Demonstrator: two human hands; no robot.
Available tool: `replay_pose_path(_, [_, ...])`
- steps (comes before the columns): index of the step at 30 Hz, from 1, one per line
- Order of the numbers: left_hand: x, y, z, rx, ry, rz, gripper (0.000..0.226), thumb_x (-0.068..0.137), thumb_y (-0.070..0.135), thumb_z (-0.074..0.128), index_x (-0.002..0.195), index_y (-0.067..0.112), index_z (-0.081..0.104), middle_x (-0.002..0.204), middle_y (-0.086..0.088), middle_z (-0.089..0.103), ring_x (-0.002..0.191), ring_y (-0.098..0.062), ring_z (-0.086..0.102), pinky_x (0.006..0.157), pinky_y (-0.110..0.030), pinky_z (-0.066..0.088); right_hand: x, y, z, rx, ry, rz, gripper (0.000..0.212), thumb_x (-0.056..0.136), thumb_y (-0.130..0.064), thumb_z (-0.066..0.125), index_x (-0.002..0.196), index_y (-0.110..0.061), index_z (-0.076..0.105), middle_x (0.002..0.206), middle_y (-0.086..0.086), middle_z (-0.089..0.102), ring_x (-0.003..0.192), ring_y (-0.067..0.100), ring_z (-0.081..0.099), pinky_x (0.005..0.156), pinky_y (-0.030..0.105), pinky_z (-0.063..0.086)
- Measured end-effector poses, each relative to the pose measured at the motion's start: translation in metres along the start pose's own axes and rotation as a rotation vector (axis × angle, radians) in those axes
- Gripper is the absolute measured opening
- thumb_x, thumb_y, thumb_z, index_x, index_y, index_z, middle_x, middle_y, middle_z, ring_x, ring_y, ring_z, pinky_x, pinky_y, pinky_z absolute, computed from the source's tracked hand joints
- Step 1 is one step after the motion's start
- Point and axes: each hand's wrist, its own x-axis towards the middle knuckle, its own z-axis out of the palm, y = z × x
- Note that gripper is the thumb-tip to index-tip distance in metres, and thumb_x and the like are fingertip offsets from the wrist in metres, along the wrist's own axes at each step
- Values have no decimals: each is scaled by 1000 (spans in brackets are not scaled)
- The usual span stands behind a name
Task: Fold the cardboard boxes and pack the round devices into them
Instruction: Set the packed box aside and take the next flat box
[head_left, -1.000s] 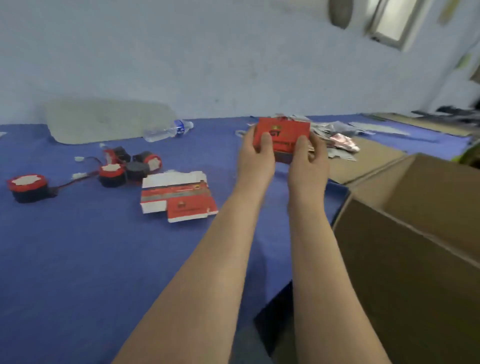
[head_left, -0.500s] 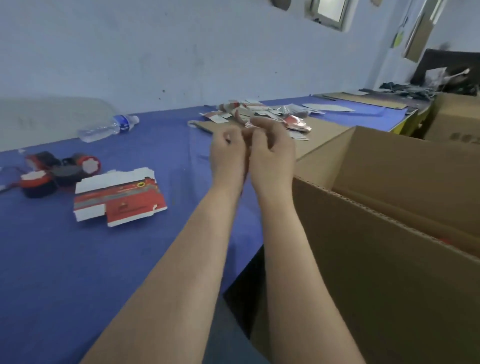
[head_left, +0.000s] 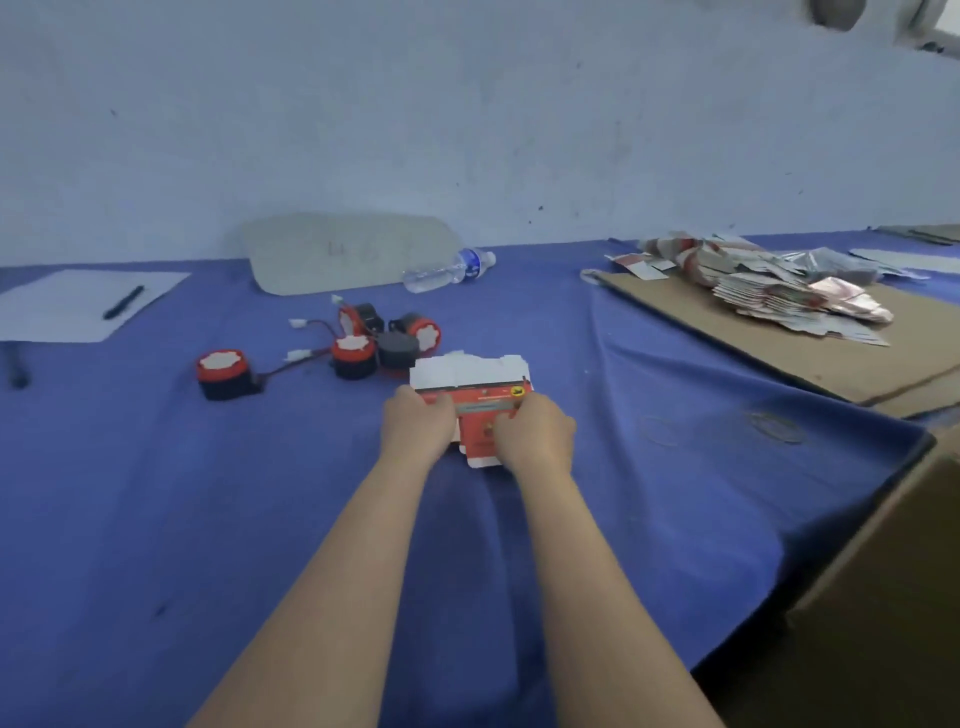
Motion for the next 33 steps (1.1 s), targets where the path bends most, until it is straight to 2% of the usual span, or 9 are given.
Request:
replay_pose_path(5, [12,3,-12,-239,-4,-121,38,94,22,43,122,-2,53,112,-16,62,90,-28,57,53,-27,31,-3,-12,7,-133,103,-118,43,86,-12,49,129,-14,46,130,10,50,117,30,43,97,35,36])
replay_pose_path(9, [22,8,-29,-355,23,-110,41,93,22,43,130,5,49,121,-12,61,106,-27,59,79,-33,49,-2,-38,12,-128,106,-188,50,85,-11,52,133,-13,40,136,15,43,123,36,40,105,44,34])
replay_pose_path(10, [24,9,-33,-364,17,-110,42,94,21,43,132,5,48,123,-12,60,107,-27,59,79,-33,49,-1,-44,14,-138,86,-183,50,85,-12,52,133,-14,39,136,15,43,123,37,40,104,45,34])
replay_pose_path(13, [26,9,-36,-299,-15,-117,42,95,23,42,131,2,47,123,-14,60,108,-28,58,70,-29,41,3,-50,15,-144,7,-125,54,86,-19,54,137,-19,36,137,15,41,124,39,39,105,46,35])
replay_pose_path(19, [22,6,-12,-194,-96,-114,43,94,24,42,130,1,47,125,-15,58,112,-30,57,77,-30,41,7,-32,9,10,23,45,50,88,-24,53,134,-14,36,133,16,43,121,36,40,99,42,37])
replay_pose_path(22, [20,10,-2,-172,-100,-105,42,93,25,41,128,3,49,124,-15,60,114,-32,57,98,-39,46,9,-24,6,13,8,49,51,90,-28,50,138,-18,35,134,13,45,122,35,39,99,40,35])
replay_pose_path(25, [18,15,3,-186,-95,-94,45,92,26,40,129,2,48,126,-16,59,118,-35,54,102,-47,44,11,-21,3,56,11,49,50,90,-28,49,136,-15,36,133,14,48,123,35,40,100,39,35])
replay_pose_path(30, [17,19,1,-290,4,-47,47,94,24,41,132,-3,45,129,-22,55,115,-36,56,98,-48,47,9,-25,-3,198,204,-50,53,89,-11,50,139,-8,31,136,17,32,120,39,40,100,38,34])
replay_pose_path(33, [16,23,-12,-458,116,-4,38,94,24,44,124,0,49,129,-22,53,107,-34,58,92,-46,50,8,-38,-5,331,332,-168,56,90,-10,52,141,-10,32,131,13,34,114,34,45,94,36,38])
